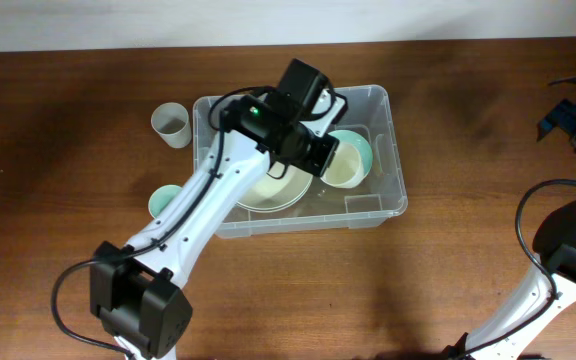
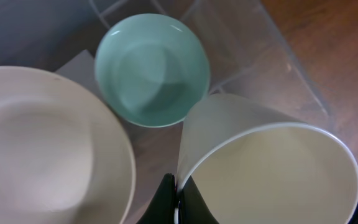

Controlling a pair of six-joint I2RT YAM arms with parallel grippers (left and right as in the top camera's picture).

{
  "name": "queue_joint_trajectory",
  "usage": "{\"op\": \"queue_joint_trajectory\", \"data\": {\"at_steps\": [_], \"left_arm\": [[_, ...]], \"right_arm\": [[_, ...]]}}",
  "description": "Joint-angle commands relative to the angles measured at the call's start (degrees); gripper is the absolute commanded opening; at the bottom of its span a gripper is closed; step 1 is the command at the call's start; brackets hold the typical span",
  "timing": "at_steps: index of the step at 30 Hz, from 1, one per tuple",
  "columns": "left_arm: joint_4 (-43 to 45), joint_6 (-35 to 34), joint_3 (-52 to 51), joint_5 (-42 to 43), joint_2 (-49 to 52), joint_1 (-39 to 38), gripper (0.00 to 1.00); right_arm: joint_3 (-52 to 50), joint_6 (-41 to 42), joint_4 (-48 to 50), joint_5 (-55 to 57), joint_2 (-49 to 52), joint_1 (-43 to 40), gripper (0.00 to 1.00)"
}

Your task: Pack container

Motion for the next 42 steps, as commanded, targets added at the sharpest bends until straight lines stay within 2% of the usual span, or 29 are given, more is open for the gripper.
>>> {"op": "queue_joint_trajectory", "data": {"at_steps": [1,42], "left_arm": [[0.15,1.11,1.16,-0.85,0.28,-1.18,0.01],[-1.99,1.14,1.16,-0.83,10.4,-1.62,0.01]], "right_arm": [[-0.24,0.26,0.07,0.09,-1.77,-0.07,0.99],[-0.24,0.26,0.07,0.09,-1.77,-0.07,0.99]]}}
